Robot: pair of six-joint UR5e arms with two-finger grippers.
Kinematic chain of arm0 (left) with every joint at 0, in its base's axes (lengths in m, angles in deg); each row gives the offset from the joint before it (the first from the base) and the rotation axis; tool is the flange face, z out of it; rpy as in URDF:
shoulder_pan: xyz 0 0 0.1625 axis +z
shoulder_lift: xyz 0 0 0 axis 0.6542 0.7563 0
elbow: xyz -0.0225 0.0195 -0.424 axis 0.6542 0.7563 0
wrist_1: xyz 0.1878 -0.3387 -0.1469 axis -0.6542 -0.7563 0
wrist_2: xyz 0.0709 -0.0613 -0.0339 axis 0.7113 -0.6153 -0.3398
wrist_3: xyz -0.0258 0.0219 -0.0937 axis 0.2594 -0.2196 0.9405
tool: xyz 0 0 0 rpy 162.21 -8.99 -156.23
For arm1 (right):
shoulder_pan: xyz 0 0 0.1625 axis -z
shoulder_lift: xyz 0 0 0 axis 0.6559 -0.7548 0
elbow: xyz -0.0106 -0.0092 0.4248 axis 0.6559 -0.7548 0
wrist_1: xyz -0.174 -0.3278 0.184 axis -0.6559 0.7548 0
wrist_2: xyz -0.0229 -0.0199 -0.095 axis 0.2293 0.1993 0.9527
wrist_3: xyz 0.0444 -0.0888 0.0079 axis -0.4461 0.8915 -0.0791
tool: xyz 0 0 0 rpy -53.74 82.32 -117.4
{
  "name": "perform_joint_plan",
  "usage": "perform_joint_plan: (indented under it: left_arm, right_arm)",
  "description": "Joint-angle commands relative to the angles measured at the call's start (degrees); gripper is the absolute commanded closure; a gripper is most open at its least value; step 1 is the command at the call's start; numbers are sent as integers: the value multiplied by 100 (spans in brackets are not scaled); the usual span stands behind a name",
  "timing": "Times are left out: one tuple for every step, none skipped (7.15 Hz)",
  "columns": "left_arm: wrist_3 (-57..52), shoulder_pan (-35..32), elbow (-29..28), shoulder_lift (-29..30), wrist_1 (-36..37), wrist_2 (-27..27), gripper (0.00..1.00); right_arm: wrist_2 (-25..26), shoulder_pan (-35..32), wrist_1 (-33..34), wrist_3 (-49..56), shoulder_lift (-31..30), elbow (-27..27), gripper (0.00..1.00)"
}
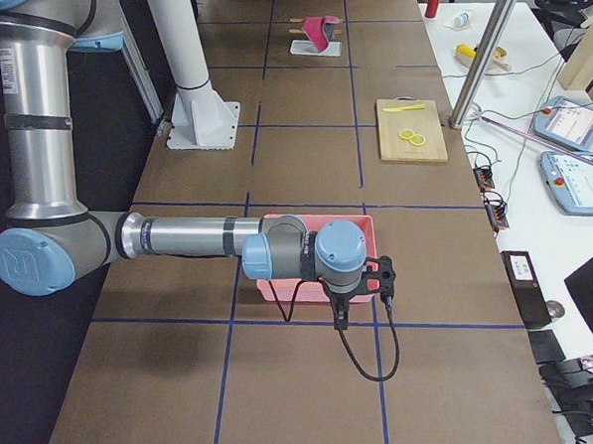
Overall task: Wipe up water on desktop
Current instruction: 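Move the left gripper toward the pink cloth on the white tray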
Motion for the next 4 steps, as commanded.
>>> perform_joint_plan:
  left_arm:
    - [-9, 0, 0, 0, -12, 0, 0]
    - [-9, 0, 0, 0, -21, 0, 0]
    - [-9, 0, 17, 9, -39, 0, 0]
    - [-9, 0, 200, 26, -39, 0, 0]
  right_arm:
    - [9, 0, 0, 0, -4, -4, 0]
    - [9, 0, 0, 0, -4, -13, 0]
    - [1, 0, 0, 0, -4, -13, 0]
    - [1, 0, 0, 0, -4, -13, 0]
